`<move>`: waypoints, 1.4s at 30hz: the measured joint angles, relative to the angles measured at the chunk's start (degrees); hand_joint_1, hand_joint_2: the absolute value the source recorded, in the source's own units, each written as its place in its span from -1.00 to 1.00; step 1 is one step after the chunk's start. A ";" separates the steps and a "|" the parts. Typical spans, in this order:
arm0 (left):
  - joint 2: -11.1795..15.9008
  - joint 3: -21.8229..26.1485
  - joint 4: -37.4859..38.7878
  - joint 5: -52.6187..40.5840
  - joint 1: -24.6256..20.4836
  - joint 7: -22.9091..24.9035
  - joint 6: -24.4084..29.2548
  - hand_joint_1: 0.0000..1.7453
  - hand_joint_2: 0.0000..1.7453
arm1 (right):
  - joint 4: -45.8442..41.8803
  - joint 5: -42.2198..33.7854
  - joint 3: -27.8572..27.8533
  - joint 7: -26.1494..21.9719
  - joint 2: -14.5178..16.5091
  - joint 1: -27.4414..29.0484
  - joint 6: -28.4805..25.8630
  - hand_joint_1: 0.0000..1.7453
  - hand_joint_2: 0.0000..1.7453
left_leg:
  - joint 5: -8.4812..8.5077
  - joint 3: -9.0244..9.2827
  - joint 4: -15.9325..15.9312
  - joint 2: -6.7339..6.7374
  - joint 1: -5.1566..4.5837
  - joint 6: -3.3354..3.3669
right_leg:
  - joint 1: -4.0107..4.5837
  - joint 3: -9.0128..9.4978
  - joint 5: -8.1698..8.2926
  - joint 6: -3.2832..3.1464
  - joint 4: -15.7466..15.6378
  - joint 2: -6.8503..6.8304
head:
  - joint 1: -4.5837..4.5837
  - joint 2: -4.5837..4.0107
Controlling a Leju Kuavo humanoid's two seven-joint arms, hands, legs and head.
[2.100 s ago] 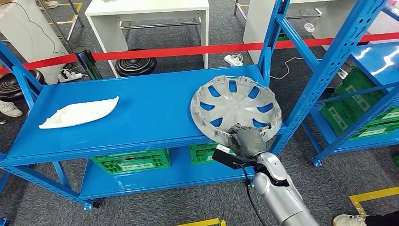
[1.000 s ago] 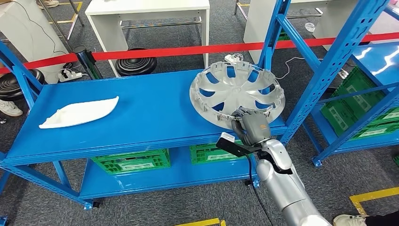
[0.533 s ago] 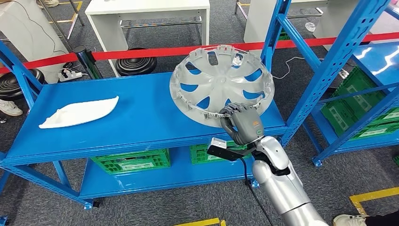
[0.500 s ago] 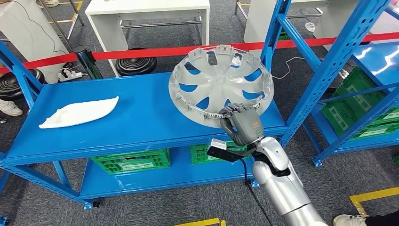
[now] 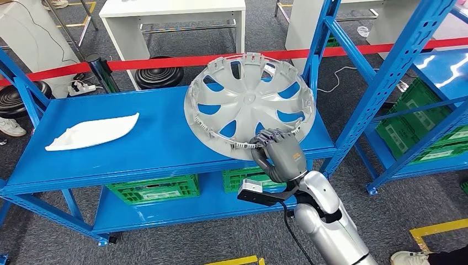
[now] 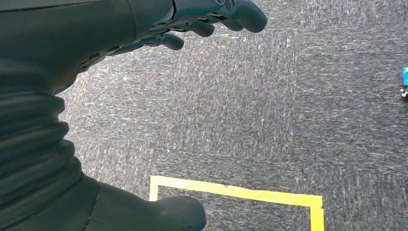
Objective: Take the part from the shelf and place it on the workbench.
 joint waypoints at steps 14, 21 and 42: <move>0.96 1.94 1.30 0.84 -0.82 -0.16 0.00 -1.00 1.00 | 0.02 0.07 1.07 0.26 0.01 -1.60 0.43 1.00 1.00 | -0.19 -0.30 0.46 -0.02 -0.30 0.57 | -0.29 0.02 0.22 0.51 -0.19 -0.03 | -0.01 0.00; 0.94 2.27 2.03 1.76 -1.43 -0.23 0.02 -1.00 1.00 | 0.62 0.09 1.58 0.09 -0.02 -3.34 0.23 1.00 1.00 | 1.38 0.34 -1.29 0.34 0.49 1.77 | -0.31 -5.33 -5.77 1.80 11.28 -0.04 | 0.45 0.00; 2.21 3.14 2.80 2.01 -1.70 0.27 0.03 -1.00 1.00 | 2.28 -0.45 1.63 0.14 -0.30 -4.05 -0.76 1.00 1.00 | -2.19 -1.89 5.79 0.13 0.68 -0.94 | -0.30 -2.49 1.40 -0.87 1.13 -0.16 | 0.28 0.00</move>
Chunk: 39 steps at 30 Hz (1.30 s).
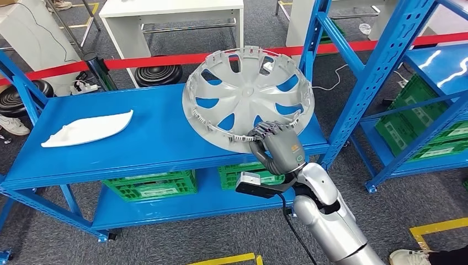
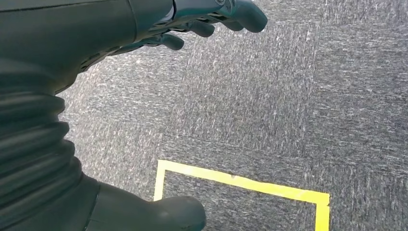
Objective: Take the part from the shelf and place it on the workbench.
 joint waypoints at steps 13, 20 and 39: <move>-0.38 0.96 0.25 0.92 0.78 1.78 0.02 -1.00 1.00 | 0.76 -0.50 -0.55 -0.74 -0.93 1.11 -1.23 1.00 1.00 | 5.04 -2.27 -4.36 0.24 -0.43 2.89 | -0.15 -2.87 -7.95 2.76 12.84 0.04 | 0.19 0.00; 0.07 1.45 0.26 1.01 0.61 -0.78 0.00 -1.00 1.00 | 0.79 -0.46 -0.35 -1.25 -0.45 1.15 -1.17 1.00 1.00 | 6.39 -3.79 -3.58 0.07 -0.45 0.88 | 0.47 5.07 -4.06 0.78 -0.51 0.05 | 0.27 0.00; 1.75 0.52 0.40 -2.90 -0.15 0.12 -1.45 -1.00 1.00 | -1.11 -0.10 -0.11 0.11 1.47 5.37 -1.40 1.00 1.00 | 3.13 1.01 -5.31 0.08 -0.33 2.97 | -0.17 -3.46 -4.36 3.00 5.63 -0.10 | 0.21 0.00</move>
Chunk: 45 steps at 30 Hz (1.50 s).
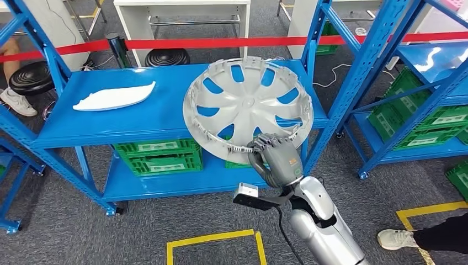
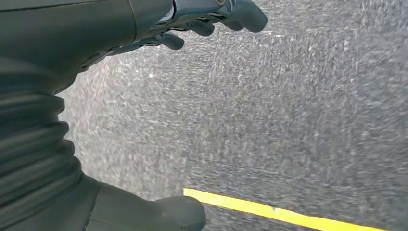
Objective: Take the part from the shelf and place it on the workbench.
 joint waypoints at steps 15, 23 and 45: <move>0.32 -0.35 0.09 2.75 0.99 0.47 -1.06 -1.00 1.00 | 0.00 -2.67 -0.83 -4.59 1.09 -0.55 2.52 1.00 1.00 | -1.14 -7.34 6.36 -0.03 -0.29 -2.77 | 0.66 8.61 1.81 -3.56 -7.97 -0.35 | 0.23 0.00; 0.81 -0.37 0.12 1.50 1.45 0.56 -1.61 -1.00 1.00 | 0.69 -3.31 -1.16 -4.87 1.20 -0.37 2.40 1.00 1.00 | -1.80 1.35 3.71 -0.15 0.47 -3.73 | 0.47 3.33 5.76 -2.34 -7.08 -0.51 | 0.19 0.00; 0.75 -0.95 0.19 0.13 1.90 0.85 -2.46 -1.00 1.00 | 0.31 -0.47 -1.75 -1.95 1.18 1.79 1.41 1.00 1.00 | 1.58 -8.31 4.34 0.17 -0.04 -2.80 | 0.30 9.88 0.89 -2.87 -8.51 -0.40 | 0.64 0.00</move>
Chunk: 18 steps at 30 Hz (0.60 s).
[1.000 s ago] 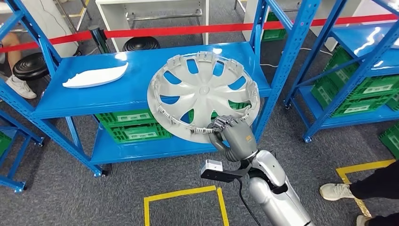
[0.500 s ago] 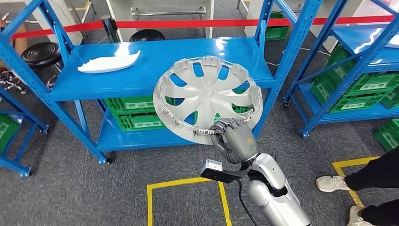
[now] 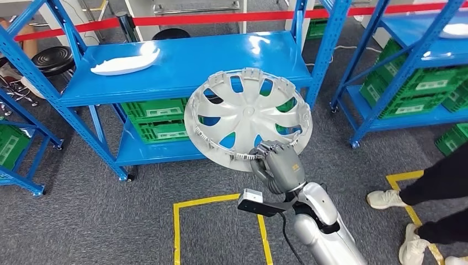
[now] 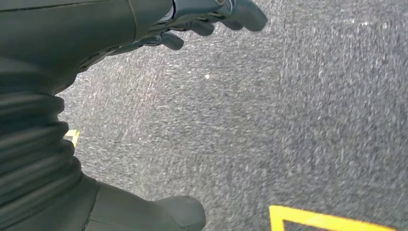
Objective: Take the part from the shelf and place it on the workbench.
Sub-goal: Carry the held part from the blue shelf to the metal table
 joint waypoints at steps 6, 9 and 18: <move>-0.22 -0.73 0.04 0.19 -0.24 0.03 0.01 -1.00 1.00 | -0.26 -0.04 -0.52 0.30 -0.04 0.61 0.06 1.00 1.00 | -4.11 1.72 10.00 -0.01 0.19 -0.53 | 0.13 -4.43 3.15 0.10 0.77 -0.08 | -0.09 0.00; -0.34 -0.76 0.05 0.39 -0.62 -0.08 0.05 -1.00 1.00 | -0.67 -0.19 -1.11 0.24 -0.08 0.76 0.09 1.00 1.00 | -3.15 9.99 -1.96 -0.22 -0.04 0.19 | 0.22 -5.96 4.69 0.83 0.95 -0.08 | -0.06 0.00; -0.97 -0.80 0.06 0.70 -0.96 -0.56 -0.06 -1.00 1.00 | -1.67 -0.27 -1.60 0.06 -0.11 1.82 0.09 1.00 1.00 | -0.38 7.80 -5.77 0.16 -0.07 3.24 | 0.07 -11.59 -3.82 2.83 14.75 0.26 | 0.09 0.00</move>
